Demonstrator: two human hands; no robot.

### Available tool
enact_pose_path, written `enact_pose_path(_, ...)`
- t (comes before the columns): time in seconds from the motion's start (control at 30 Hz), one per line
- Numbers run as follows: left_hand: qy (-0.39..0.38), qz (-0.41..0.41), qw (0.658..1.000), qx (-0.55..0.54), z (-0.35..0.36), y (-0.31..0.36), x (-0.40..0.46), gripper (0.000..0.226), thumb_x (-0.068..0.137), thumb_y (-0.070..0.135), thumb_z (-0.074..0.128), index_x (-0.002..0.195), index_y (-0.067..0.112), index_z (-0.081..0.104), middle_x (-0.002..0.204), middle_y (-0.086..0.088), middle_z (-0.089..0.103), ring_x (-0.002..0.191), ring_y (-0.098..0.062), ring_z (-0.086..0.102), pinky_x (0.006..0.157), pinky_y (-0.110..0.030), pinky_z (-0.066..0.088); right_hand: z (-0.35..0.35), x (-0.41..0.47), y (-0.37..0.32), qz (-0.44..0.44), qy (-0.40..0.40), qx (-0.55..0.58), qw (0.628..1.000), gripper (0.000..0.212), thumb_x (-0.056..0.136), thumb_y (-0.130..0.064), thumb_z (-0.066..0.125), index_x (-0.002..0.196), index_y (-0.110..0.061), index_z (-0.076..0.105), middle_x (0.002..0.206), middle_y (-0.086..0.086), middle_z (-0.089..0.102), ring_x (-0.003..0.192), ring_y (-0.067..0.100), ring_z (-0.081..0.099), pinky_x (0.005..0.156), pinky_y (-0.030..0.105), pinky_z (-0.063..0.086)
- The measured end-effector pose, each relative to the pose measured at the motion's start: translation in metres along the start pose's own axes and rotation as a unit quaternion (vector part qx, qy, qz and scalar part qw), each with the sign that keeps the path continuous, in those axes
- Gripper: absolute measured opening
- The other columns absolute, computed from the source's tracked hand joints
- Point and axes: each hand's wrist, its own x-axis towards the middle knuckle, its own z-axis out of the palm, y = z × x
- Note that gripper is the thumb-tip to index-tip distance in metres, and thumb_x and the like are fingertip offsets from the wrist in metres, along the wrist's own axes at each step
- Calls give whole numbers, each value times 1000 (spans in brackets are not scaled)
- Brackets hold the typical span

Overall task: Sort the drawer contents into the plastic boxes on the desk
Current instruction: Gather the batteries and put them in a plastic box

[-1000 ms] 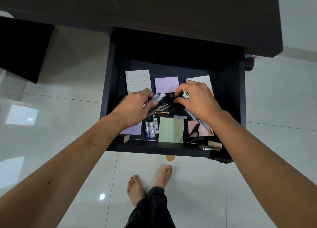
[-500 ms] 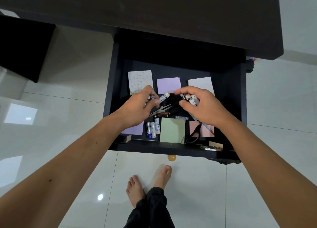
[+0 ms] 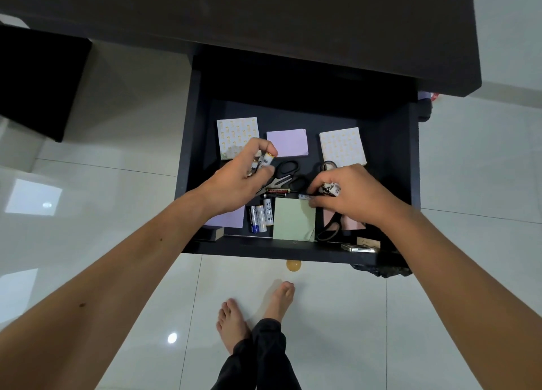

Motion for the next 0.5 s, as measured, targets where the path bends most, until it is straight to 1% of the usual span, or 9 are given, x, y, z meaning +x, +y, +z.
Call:
enact_pose_path(0.07,2,-6,1000,-12,0,-2,0,11,109,30,56,117,32,49,75,10,53,66,-13,47,60,-31,45,5,1,1,2,-10,-45,999,24,84,-39,87,108,-36,80,97,-7,70,86,14,63,72,31,51)
enact_pose_path(0.1,2,-9,1000,-10,0,-2,0,9,108,32,58,113,31,51,74,11,55,65,-11,49,58,-28,45,7,2,2,0,-12,-58,998,27,84,-40,86,110,-37,80,102,-5,71,93,17,64,78,35,54)
enact_pose_path(0.17,6,-17,1000,15,2,-2,0,5,106,32,61,108,32,55,78,4,60,67,-11,54,60,-26,49,10,3,3,1,-11,-74,997,29,84,-42,86,112,-36,78,106,-4,69,100,20,62,84,39,55)
enact_pose_path(0.23,14,-23,998,49,3,0,-1,6,105,32,63,106,31,57,84,-4,66,70,-12,61,62,-23,53,10,5,4,-12,-10,-91,996,27,86,-42,85,110,-32,77,106,-6,65,101,19,59,83,36,50)
enact_pose_path(0.33,18,-16,995,92,4,1,-2,10,102,32,68,103,30,58,86,-3,69,68,-9,66,60,-20,54,9,7,3,-33,-3,-92,995,20,87,-38,84,103,-28,75,102,-10,57,99,17,56,80,33,42)
enact_pose_path(0.4,17,-7,992,127,5,3,-2,13,100,33,71,99,29,58,91,3,66,68,-8,67,61,-18,53,9,6,2,-48,0,-88,995,16,87,-36,85,98,-29,74,101,-11,56,99,17,57,81,34,45)
enact_pose_path(0.43,17,-2,990,140,6,3,-2,14,99,33,72,97,29,59,95,6,65,72,-9,67,63,-17,52,10,4,2,-59,1,-82,995,15,87,-34,85,95,-29,74,101,-12,58,99,16,58,83,36,48)
enact_pose_path(0.5,21,14,986,163,7,3,0,16,96,34,76,96,30,61,101,7,65,86,-10,63,68,-17,48,12,2,4,-76,5,-58,995,13,88,-29,85,90,-31,73,99,-15,64,98,13,62,88,41,53)
